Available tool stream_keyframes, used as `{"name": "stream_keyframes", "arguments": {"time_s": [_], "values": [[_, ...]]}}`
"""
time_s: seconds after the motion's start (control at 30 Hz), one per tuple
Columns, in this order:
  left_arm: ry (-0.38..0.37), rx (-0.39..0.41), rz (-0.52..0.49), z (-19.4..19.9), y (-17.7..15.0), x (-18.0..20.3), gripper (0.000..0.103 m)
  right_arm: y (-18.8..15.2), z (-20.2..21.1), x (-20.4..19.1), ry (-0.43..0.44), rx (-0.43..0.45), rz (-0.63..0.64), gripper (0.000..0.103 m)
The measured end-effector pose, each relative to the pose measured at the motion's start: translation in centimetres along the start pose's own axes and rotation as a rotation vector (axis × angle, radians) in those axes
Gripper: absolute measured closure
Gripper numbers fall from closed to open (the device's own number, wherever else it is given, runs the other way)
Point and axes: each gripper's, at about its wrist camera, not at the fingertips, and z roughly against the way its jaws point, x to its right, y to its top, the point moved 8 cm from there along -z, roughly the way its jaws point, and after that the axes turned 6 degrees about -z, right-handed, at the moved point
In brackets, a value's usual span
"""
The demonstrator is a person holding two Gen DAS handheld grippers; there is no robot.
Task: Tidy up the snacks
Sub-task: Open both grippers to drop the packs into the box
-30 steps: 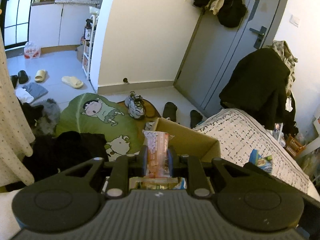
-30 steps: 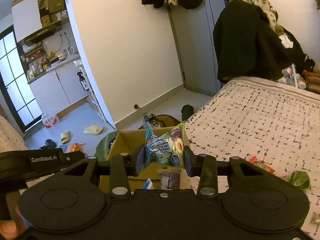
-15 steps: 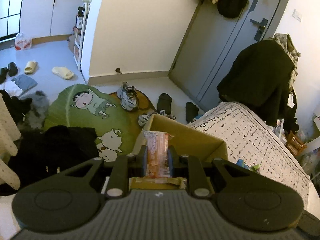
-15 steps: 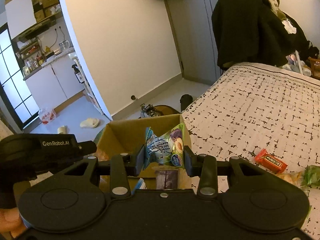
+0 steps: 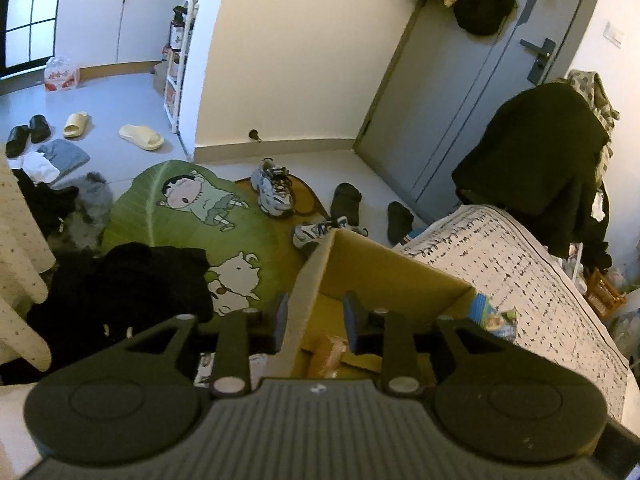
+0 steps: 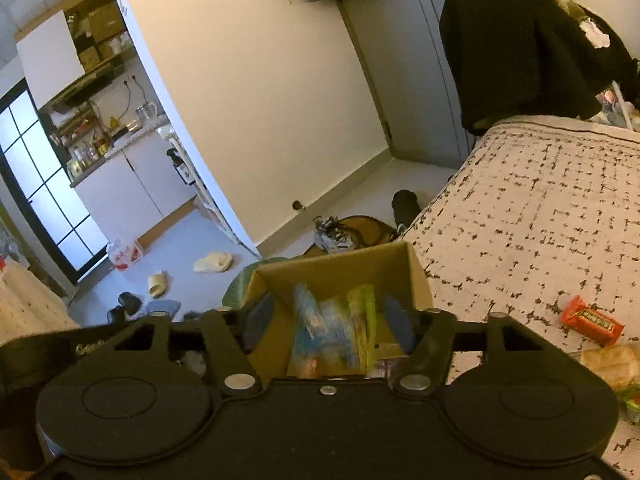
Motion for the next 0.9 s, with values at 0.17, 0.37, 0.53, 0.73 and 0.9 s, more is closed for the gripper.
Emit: {"name": "stream_keyframes", "arguments": {"time_s": [0.17, 0.37, 0.53, 0.73, 0.9], "values": [[0.005, 0.001, -0.003, 1.2, 0.2, -0.6, 0.059, 0.5, 1.5, 0.8, -0.055, 0.007, -0.019, 0.024], [0.024, 0.013, 0.004, 2.6, 0.0, -1.0, 0.038, 0.8, 3.8, 1.8, -0.118, 0.024, -0.047, 0.008], [0.028, -0.012, 0.017, 3.7, -0.6, -1.1, 0.019, 1.2, 6.1, 2.1, -0.178, 0.051, 0.015, 0.000], [0.034, -0.051, 0.015, 5.3, -1.1, -0.8, 0.014, 1.9, 8.7, 2.9, -0.195, 0.042, -0.009, 0.000], [0.003, -0.038, 0.012, 7.4, -1.1, -0.2, 0.013, 3.0, 10.9, 3.8, -0.218, 0.073, -0.010, 0.000]]}}
